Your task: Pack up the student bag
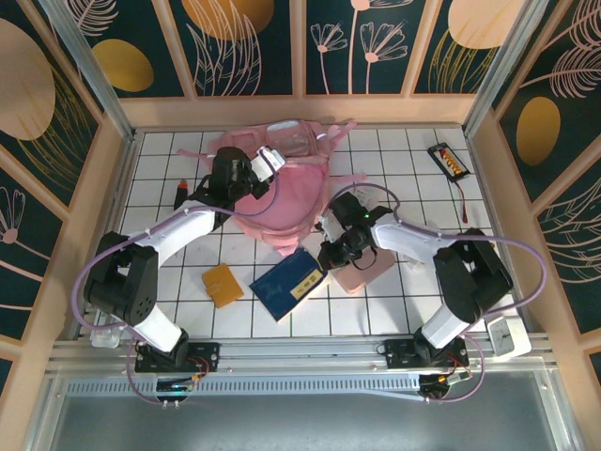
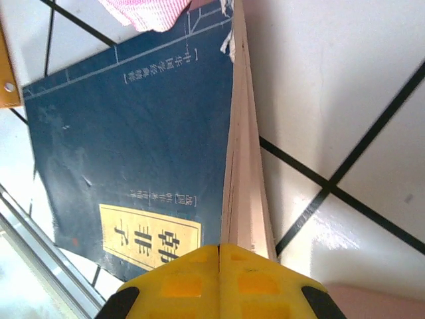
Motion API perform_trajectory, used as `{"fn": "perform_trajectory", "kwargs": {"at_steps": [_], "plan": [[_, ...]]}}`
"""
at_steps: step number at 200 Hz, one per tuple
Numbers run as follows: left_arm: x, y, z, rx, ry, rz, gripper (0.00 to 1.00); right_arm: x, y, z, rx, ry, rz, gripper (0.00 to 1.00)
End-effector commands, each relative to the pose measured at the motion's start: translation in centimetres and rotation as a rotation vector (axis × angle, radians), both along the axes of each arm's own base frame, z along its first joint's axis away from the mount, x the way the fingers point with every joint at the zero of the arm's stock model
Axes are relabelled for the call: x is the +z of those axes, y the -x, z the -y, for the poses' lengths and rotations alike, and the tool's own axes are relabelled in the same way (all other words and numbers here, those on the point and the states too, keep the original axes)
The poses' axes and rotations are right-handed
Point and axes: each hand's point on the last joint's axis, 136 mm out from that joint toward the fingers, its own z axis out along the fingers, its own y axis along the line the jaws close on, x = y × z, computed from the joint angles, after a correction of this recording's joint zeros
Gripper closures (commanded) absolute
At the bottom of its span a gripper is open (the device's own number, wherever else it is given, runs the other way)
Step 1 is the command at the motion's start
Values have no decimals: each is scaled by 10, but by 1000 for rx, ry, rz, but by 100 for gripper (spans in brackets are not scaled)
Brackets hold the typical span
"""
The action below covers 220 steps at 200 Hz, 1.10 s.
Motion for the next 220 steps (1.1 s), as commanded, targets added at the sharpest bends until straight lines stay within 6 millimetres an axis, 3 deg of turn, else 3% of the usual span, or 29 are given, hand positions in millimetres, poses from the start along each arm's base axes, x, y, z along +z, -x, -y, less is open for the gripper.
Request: {"fn": "perform_trajectory", "kwargs": {"at_steps": [1,27,46,60,90,93,97,121,146,182,220], "plan": [[42,21,15,-126,94,28,51,13,-11,10,-52,-4,23,100],[72,70,35,-365,185,5,27,36,-19,1,40,-55,106,100],[91,101,40,-472,295,-86,21,47,-15,-6,110,-85,168,100],[87,109,39,-437,377,-235,20,53,-8,-8,165,-96,223,100],[40,149,31,-370,471,-624,23,72,6,-7,269,-148,352,100],[24,156,28,-347,482,-678,23,73,7,-7,280,-150,370,100],[17,163,26,-334,503,-717,23,76,7,-7,294,-155,397,100],[-7,195,15,-312,611,-792,13,91,2,-9,347,-175,522,100],[-36,196,9,-257,607,-808,12,98,-1,-14,389,-186,587,100],[-61,194,9,-265,583,-775,7,120,-2,-21,442,-238,728,100],[-108,191,11,-185,578,-946,8,132,2,-19,501,-254,826,100]]}}
